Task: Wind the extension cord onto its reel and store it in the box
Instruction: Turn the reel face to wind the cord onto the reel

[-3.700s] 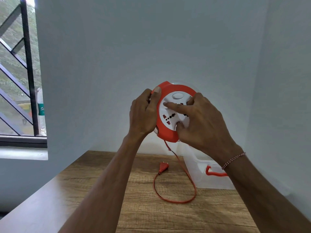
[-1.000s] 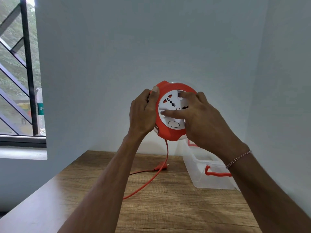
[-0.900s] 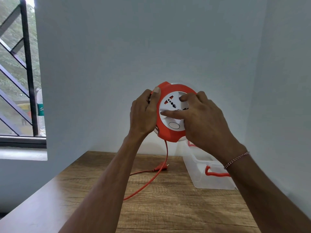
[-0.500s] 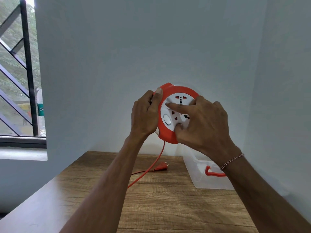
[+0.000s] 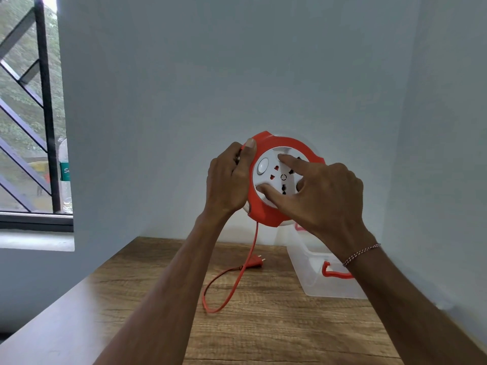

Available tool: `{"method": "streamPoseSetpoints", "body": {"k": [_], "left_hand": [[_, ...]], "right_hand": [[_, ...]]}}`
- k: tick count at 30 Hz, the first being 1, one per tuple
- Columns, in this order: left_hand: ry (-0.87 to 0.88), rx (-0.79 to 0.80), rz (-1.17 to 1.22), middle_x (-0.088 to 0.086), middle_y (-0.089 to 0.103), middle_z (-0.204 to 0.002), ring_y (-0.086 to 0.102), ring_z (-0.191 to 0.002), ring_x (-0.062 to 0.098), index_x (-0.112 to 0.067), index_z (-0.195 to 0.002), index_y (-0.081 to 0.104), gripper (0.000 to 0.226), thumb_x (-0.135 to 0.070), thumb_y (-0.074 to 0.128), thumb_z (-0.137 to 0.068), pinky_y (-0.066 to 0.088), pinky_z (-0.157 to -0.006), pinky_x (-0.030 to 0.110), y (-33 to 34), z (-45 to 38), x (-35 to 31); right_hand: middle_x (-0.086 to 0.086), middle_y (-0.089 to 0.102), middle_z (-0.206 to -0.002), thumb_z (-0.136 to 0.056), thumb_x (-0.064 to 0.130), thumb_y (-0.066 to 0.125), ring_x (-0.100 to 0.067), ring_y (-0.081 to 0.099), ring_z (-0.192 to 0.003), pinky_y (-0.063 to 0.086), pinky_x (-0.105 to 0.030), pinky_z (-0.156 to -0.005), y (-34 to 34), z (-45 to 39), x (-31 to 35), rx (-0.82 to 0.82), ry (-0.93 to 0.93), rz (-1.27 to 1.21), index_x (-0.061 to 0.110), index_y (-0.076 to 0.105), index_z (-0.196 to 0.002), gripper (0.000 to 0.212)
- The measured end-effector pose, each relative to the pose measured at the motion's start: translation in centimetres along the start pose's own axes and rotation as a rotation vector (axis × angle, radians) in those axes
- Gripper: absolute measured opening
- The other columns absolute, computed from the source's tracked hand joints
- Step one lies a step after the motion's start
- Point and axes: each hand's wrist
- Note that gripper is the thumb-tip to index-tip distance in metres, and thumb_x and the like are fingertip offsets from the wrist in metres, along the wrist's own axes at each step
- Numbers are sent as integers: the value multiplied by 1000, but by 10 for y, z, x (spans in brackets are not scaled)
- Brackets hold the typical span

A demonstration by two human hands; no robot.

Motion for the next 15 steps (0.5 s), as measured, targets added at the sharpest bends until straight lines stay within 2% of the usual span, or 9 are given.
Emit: {"method": "streamPoseSetpoints", "body": {"k": [4, 9, 11, 13, 15], "left_hand": [[-5, 1, 17, 1, 70, -75, 67, -65, 19, -8, -90, 64, 52, -52, 38, -98, 60, -66, 46, -1, 0, -1], [-7, -8, 16, 2, 71, -76, 68, -66, 21, -7, -91, 65, 51, -50, 38, -98, 61, -67, 46, -2, -2, 0], [-5, -14, 8, -4, 70, -75, 68, -67, 16, -9, -92, 65, 49, -50, 38, -99, 62, -66, 40, -3, -2, 1], [3, -20, 9, -7, 69, -73, 67, -66, 11, -10, -91, 65, 49, -50, 38, -98, 60, -64, 33, -3, -3, 1], [15, -18, 9, -9, 68, -72, 66, -65, 10, -10, -90, 65, 50, -51, 38, -98, 59, -62, 30, -2, -3, 1]], "right_hand": [[-9, 74, -95, -79, 69, 54, -26, 66, -77, 50, -33, -74, -7, -6, -8, -14, -140, 28, 20, 68, -117, 64], [-9, 67, -112, -83, 24, 70, -27, 55, -99, 51, -35, -76, -17, -12, -13, 124, -306, -69, 23, 72, -108, 26], [-9, 59, -127, -78, 13, 74, -31, 50, -111, 52, -43, -83, -20, -12, -12, 232, -313, -59, 27, 72, -107, 33], [-5, 46, -143, -75, 14, 76, -32, 40, -122, 47, -47, -93, -20, -10, -8, 327, -285, 20, 34, 67, -115, 45], [-5, 40, -147, -73, 21, 78, -33, 37, -126, 43, -49, -98, -18, -9, -4, 357, -291, 97, 38, 63, -120, 51]]}}
Point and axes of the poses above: each hand's wrist, its own z-axis away from the middle knuckle, its own y-axis out of the palm, x = y × z
